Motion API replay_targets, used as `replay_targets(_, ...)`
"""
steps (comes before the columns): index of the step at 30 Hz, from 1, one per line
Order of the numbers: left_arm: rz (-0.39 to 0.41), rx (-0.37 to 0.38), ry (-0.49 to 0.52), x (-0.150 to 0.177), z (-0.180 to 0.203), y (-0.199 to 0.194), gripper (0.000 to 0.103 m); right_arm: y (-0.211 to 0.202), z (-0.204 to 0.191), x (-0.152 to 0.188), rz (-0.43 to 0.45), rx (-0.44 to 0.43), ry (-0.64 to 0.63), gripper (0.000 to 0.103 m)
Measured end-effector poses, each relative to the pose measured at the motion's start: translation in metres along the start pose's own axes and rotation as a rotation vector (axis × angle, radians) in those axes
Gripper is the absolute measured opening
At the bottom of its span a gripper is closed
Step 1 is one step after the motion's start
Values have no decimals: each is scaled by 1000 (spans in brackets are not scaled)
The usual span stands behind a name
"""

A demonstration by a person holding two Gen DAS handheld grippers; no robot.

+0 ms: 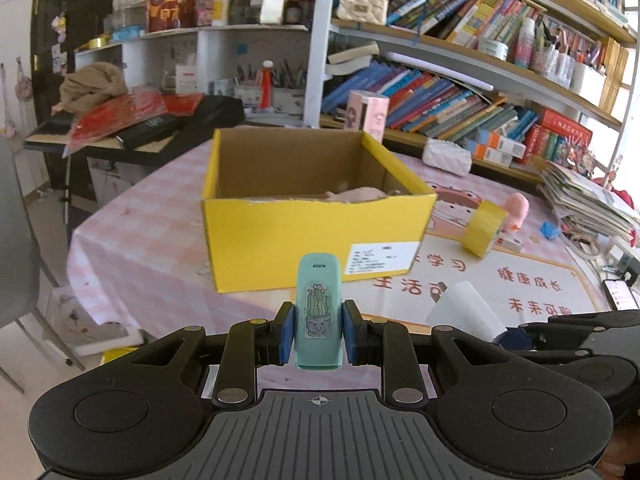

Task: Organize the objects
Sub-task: 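Carry the white charger and mint-green item with both tools over the yellow box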

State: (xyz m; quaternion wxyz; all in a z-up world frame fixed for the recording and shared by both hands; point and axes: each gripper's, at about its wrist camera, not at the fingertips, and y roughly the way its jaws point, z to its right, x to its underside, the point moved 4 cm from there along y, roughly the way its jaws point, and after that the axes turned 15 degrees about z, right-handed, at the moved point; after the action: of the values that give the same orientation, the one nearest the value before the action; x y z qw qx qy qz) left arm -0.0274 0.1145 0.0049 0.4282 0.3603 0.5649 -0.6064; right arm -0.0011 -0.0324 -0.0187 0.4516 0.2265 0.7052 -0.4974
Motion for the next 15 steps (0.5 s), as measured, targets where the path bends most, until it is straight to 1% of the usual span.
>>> replay_targets(3,23,-10,3,-5,-5,-3,23,0,-9,-3,11,-10,-17,24)
replay_targets(7,84,-11,22,-19,-5,-4,23,-1,-14,-12,45,-12,-46,24)
replay_targets(10,120,-3,15,-32,-6,-1,23,1,-13,-26,81,-11,-61,24)
replay_targets(15,172,-17,17,-57,-8,17,23,10,-8,-59,157,-16,-64,24)
